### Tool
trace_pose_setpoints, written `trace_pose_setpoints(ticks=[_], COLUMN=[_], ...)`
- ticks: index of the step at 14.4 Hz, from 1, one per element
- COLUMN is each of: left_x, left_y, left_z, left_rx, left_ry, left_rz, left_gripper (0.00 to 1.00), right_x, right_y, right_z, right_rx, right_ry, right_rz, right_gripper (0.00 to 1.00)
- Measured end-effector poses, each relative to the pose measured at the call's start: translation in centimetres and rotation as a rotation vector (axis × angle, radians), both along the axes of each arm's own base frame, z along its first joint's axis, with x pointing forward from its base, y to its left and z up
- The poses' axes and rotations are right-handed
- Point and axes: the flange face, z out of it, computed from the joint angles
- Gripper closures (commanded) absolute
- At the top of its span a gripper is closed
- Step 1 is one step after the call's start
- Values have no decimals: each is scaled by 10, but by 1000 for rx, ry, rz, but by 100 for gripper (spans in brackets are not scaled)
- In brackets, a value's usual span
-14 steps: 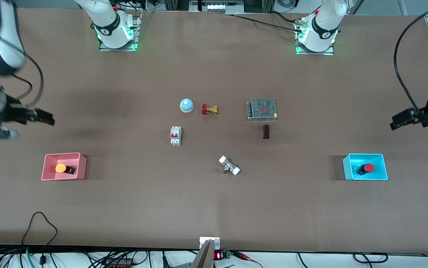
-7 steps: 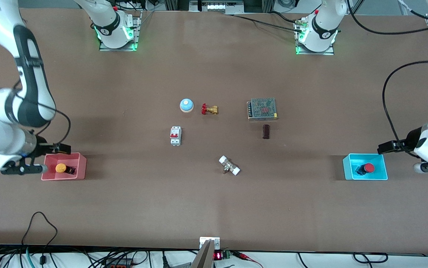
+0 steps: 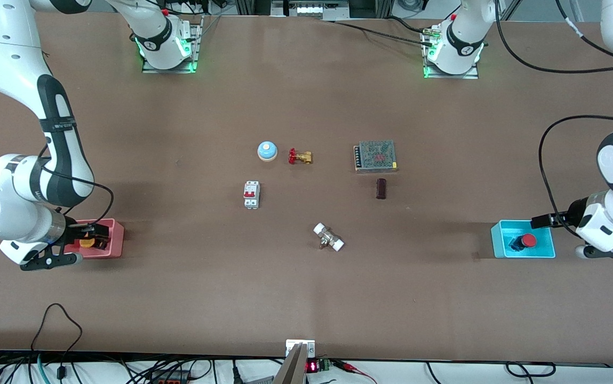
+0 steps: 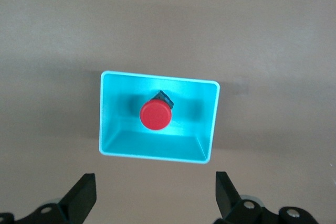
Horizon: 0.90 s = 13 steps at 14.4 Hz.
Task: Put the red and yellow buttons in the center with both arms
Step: 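Lower the right gripper to the yellow button while the left gripper lowers, then grasp the yellow button with the right gripper while the left gripper grasps the red button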
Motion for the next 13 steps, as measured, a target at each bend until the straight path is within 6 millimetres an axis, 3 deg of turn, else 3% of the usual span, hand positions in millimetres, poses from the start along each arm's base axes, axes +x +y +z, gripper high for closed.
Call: trace_pose_setpoints(ticks=[4, 8, 10, 13], left_x=[8, 11, 12, 11], left_y=[3, 3, 3, 3], left_z=[-40, -70, -80, -93], left_rx=[2, 3, 3, 3], left_ry=[-20, -25, -27, -32], left_rz=[-11, -21, -26, -30], left_gripper=[0, 1, 7, 28], right_x=[3, 2, 1, 1], right_y=[-1, -15, -19, -18], right_z=[-9, -14, -18, -19], right_rx=[-2, -2, -1, -1], right_ry=[-12, -6, 0, 2], right_rz=[21, 58, 72, 78], right_gripper=[0, 0, 0, 2])
